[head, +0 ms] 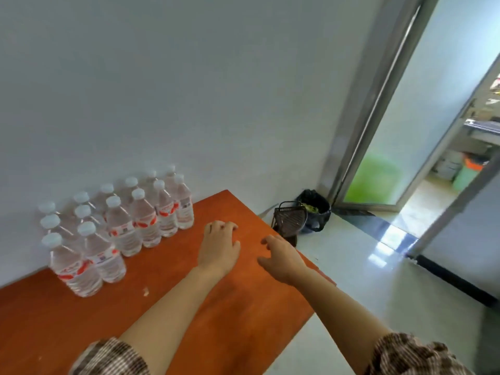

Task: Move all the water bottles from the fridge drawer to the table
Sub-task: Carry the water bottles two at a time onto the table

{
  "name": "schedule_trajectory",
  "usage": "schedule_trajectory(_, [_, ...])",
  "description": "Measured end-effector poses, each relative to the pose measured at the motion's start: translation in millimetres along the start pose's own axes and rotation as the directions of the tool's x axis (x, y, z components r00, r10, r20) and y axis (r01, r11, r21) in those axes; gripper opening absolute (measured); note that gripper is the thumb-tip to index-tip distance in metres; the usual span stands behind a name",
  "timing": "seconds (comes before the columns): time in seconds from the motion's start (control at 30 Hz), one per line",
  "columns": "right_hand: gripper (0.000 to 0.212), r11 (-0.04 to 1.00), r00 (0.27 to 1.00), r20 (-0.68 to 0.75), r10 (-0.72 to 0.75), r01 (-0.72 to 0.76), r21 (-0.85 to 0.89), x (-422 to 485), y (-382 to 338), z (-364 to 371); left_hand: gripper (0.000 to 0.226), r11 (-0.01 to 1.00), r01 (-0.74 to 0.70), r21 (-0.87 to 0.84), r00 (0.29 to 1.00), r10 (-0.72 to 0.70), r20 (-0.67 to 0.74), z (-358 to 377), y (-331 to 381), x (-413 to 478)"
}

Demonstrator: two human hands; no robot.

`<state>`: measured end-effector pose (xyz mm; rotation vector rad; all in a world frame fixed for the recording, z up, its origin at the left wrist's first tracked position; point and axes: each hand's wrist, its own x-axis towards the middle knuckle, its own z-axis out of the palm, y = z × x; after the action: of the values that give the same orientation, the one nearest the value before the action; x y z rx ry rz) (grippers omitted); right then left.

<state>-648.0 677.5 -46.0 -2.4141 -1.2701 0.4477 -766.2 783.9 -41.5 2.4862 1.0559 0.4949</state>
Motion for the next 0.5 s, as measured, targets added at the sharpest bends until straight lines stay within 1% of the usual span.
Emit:
schedule_trajectory(0.13, [0.048, 0.988, 0.986, -0.073, 0.152, -0.150, 0.032, -68.6, 101.5, -40.5, 0.037, 0.991, -0.127, -0.028, 0.986, 0.129, 0.103, 54.2, 111.5, -28.9])
schedule_trajectory(0.2, [0.046, 0.976, 0.969, -0.120, 0.216, -0.214, 0.029, -107.9, 150.8, -59.5, 0.039, 0.984, -0.171, -0.041, 0.970, 0.175, 0.167, 84.9, 165.4, -47.4])
schedule_trajectory(0.3, [0.048, 0.949, 0.935, -0.166, 0.312, -0.314, 0.016, -170.0, 223.4, -89.7, 0.040, 0.970, -0.237, -0.050, 0.937, 0.242, 0.251, 128.6, 243.7, -79.1])
schedule_trajectory(0.37, [0.049, 0.922, 0.905, -0.180, 0.385, -0.387, 0.024, -209.5, 267.6, -109.7, 0.040, 0.956, -0.287, -0.067, 0.909, 0.294, 0.295, 153.4, 293.8, -101.3])
schedule_trajectory(0.5, [0.052, 0.848, 0.810, -0.258, 0.527, -0.523, 0.091, -278.6, 342.3, -144.0, 0.041, 0.905, -0.420, -0.071, 0.842, 0.417, 0.341, 196.4, 386.6, -136.4])
